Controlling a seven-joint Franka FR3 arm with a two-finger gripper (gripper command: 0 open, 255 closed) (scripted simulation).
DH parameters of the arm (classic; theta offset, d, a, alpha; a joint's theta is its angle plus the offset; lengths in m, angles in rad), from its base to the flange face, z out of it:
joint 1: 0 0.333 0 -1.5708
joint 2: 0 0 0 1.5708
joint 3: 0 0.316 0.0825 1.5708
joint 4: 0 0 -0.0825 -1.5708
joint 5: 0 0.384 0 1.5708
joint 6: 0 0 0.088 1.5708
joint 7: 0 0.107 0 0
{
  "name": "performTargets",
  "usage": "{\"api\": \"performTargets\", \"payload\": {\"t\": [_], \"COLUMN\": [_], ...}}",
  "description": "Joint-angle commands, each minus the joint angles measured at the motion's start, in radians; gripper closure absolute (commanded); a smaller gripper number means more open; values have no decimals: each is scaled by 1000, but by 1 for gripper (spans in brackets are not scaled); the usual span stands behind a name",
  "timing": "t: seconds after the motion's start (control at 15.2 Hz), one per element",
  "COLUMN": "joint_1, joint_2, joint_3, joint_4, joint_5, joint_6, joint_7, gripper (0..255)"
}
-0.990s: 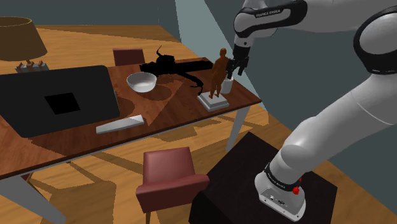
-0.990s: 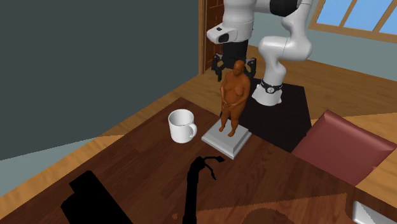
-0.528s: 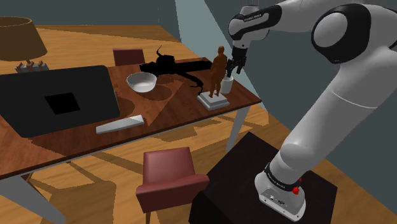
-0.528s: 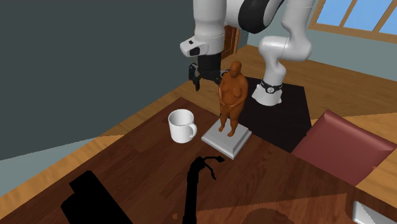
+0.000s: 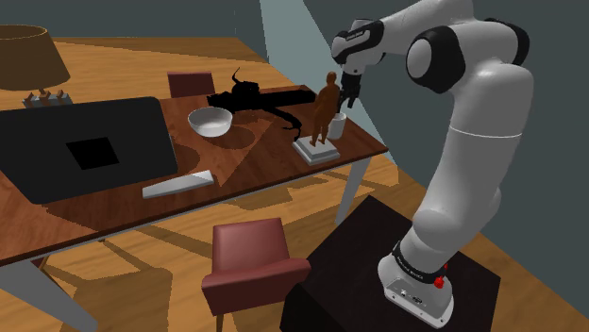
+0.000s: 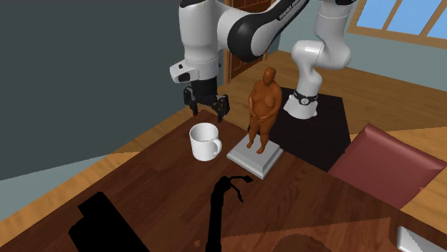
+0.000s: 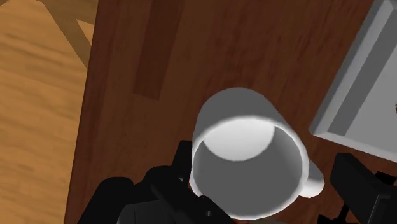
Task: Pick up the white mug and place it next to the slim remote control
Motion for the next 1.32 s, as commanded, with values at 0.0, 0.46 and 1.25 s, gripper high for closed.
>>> {"api": "performTargets", "payload": {"t": [0.0, 0.46, 1.25], "joint_1": [-33, -79, -80], "joint_2": [86, 209, 225], "joint_3": [1, 15, 20], "joint_4": [94, 188, 163], "joint_5": [33, 75, 83], "joint_6": [-12, 13, 52], "joint_7": [-40, -81, -86], "gripper": [0, 0, 255]}}
